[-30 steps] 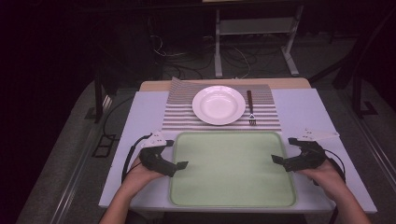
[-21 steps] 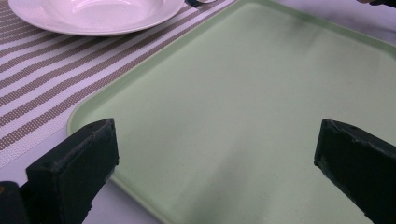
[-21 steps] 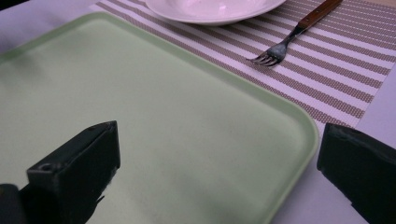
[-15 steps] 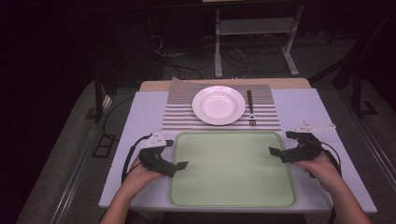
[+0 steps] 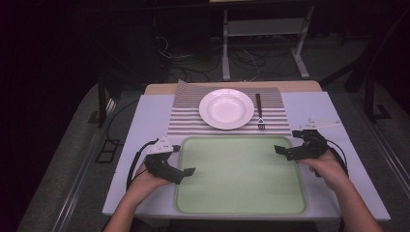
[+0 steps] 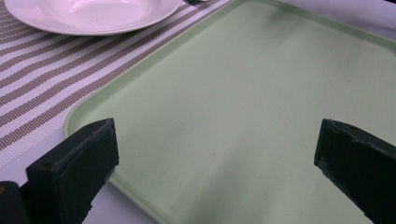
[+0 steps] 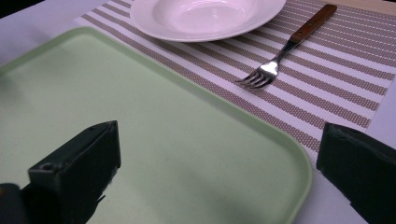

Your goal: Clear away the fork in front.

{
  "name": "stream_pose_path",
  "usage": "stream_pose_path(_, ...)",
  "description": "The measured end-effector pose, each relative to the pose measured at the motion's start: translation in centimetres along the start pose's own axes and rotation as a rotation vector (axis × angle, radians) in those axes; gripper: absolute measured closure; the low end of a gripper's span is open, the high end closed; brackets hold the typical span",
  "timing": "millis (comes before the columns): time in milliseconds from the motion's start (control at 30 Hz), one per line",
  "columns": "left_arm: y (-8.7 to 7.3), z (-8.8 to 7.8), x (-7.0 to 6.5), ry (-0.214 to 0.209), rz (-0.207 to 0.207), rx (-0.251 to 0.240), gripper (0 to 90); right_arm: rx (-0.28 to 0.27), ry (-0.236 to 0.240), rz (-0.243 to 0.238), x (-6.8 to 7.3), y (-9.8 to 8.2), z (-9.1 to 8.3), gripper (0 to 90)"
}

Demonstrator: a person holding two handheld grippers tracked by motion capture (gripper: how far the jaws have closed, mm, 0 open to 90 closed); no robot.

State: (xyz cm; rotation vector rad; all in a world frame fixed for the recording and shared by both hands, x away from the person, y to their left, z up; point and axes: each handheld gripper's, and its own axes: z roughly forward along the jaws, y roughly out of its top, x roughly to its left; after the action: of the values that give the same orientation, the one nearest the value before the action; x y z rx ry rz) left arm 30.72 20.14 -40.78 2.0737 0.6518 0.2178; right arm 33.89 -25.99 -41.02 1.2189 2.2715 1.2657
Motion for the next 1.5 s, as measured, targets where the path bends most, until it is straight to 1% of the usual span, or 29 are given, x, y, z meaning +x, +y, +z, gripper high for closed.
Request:
stream_pose_path(67,0.0,0.0,0.0,0.002,0.001,0.002,0.0,-0.003,0.0,0.007,-0.1,0.2,0.2,0.0)
stream_pose_path(167,0.0,0.0,0.0,0.004,0.003,0.001,0.0,0.007,-0.004,0.0,-0.3,0.5,0.5,0.0)
stream_pose_path(433,0.0,0.0,-0.1,0.015,0.008,0.001,0.0,0.008,-0.011,0.02,-1.1,1.5,1.2,0.0)
stream_pose_path(600,0.0,0.0,-0.1,0.014,0.012,0.0,0.0,0.018,-0.019,0.016,-1.3,2.2,1.7,0.0)
stream_pose_path(667,0.0,0.0,-0.1,0.013,0.01,-0.003,0.0,0.017,-0.02,0.023,-1.5,2.5,1.9,0.0)
stream_pose_path(833,0.0,0.1,-0.1,0.015,0.012,-0.004,0.0,0.037,-0.034,0.023,-1.9,3.3,2.6,0.1)
stream_pose_path(1000,0.0,0.1,-0.2,0.015,0.013,-0.009,0.0,0.061,-0.062,0.036,-2.5,4.2,3.4,2.8)
stream_pose_path(1100,0.0,0.1,-0.2,0.016,0.015,-0.008,0.0,0.075,-0.076,0.049,-2.9,4.8,3.8,5.5)
stream_pose_path(1333,0.0,0.1,-0.3,0.017,0.02,-0.008,0.0,0.12,-0.109,0.063,-3.6,6.1,5.1,13.2)
stream_pose_path(1467,0.0,0.1,-0.3,0.018,0.022,-0.006,0.0,0.147,-0.126,0.09,-4.3,6.9,6.0,15.3)
stream_pose_path(1500,0.0,0.1,-0.3,0.019,0.021,-0.007,0.0,0.157,-0.128,0.095,-4.4,7.0,6.2,17.3)
